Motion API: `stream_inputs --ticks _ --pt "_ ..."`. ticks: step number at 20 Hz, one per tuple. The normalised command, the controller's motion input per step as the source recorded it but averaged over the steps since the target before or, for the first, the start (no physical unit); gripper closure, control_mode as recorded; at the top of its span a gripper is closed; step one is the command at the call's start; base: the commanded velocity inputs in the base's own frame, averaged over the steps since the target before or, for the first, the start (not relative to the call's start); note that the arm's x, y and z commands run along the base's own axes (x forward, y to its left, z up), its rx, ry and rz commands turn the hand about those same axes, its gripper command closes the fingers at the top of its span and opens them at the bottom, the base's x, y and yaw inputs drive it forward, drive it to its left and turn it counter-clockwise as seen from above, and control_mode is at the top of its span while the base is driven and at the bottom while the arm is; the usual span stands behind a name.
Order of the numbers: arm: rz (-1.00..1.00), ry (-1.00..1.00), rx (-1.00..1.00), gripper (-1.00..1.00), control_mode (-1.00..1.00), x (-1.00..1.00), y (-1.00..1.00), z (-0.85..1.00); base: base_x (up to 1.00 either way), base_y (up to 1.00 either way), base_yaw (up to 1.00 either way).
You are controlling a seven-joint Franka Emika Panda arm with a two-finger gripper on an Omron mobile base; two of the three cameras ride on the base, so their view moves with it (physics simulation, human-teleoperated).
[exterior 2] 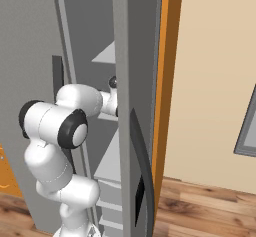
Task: Take the sweet potato and onion out of the freezer and place them in the tupperware container on the counter. Then put the tupperware containing the vegetables back in the freezer.
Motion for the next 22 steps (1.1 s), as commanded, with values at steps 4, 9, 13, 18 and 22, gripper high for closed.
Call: stream_inputs --ticks 4,9,13,18,22 --pt "0.0 0.0 0.0 -1.0 -1.0 0.13 -0.07 -0.14 0.0 0.0 0.0" --pt "0.0 0.0 0.0 -1.0 -1.0 0.14 -0.04 -0.12 0.0 0.0 0.0" --pt "0.0 0.0 0.0 -1.0 -1.0 0.06 -0.01 -0.13 0.0 0.0 0.0" --pt "0.0 0.0 0.0 1.0 -1.0 0.03 0.0 -0.15 0.0 0.0 0.0" --pt "0.0 0.0 0.0 1.0 -1.0 0.0 0.0 -0.09 0.0 0.0 0.0"
